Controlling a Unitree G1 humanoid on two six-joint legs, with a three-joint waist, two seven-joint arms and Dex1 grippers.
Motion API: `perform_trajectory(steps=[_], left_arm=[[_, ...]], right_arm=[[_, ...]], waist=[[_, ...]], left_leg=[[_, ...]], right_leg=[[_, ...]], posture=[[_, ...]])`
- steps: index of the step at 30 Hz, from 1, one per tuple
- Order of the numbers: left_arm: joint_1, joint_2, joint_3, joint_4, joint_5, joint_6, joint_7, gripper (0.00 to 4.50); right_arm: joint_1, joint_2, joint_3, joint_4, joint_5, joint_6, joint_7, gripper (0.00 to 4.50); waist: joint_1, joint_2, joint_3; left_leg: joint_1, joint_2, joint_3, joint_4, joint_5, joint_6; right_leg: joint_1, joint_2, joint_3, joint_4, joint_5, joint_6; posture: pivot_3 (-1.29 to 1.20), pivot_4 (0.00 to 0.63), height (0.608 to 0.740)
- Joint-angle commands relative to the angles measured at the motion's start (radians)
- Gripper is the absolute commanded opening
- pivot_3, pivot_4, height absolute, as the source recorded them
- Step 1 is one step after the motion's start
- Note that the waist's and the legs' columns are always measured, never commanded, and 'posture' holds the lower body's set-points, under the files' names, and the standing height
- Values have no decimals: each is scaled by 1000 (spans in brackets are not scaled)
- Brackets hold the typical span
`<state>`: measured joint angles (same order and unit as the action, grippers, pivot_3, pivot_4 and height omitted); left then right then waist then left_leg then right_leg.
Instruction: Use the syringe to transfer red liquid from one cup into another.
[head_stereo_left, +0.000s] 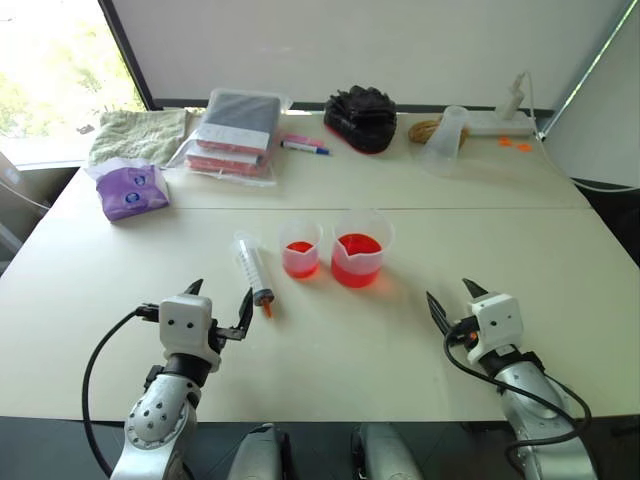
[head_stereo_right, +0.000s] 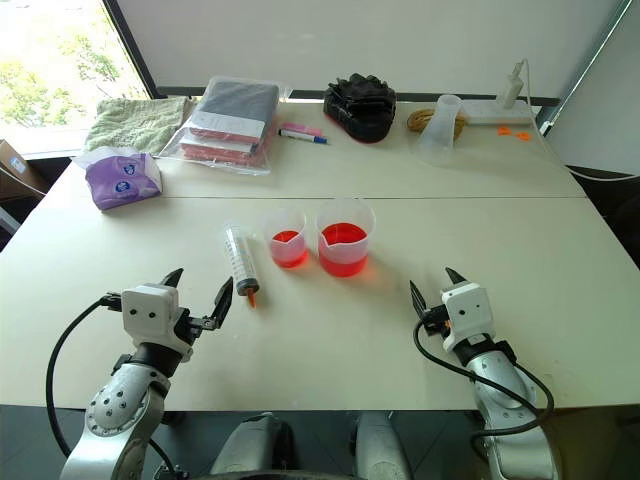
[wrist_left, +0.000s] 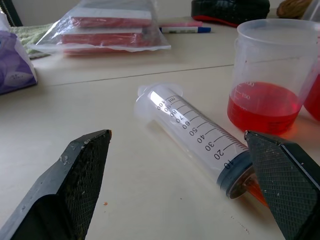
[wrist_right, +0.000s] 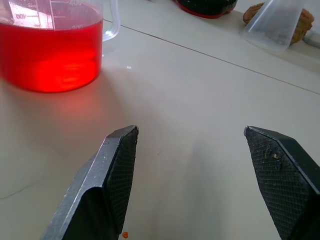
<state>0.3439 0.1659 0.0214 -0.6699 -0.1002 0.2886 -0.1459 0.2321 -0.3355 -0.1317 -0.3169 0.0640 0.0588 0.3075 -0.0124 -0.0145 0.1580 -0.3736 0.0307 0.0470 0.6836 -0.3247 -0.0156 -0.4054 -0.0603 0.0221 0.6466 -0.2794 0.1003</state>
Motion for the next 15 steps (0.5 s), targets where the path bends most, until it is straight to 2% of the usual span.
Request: perform_trajectory(steps=[1, 15], left_arm=[[-1, -5, 15, -24, -11, -22, 2, 4468], [-43, 12, 25, -13, -34, 12, -31, 4468]], right_arm=[[-25, -15, -29, 12, 19, -34, 13, 3486], [-71, -61, -33, 33, 65, -7, 95, 3486]], waist=[[0, 0, 0], [0, 0, 0]], left_leg=[[0, 0, 0, 0, 0, 0], [0, 0, 0, 0, 0, 0]], right_leg=[[0, 0, 0, 0, 0, 0], [0, 0, 0, 0, 0, 0]], posture=[[0, 150, 740], [0, 150, 740]])
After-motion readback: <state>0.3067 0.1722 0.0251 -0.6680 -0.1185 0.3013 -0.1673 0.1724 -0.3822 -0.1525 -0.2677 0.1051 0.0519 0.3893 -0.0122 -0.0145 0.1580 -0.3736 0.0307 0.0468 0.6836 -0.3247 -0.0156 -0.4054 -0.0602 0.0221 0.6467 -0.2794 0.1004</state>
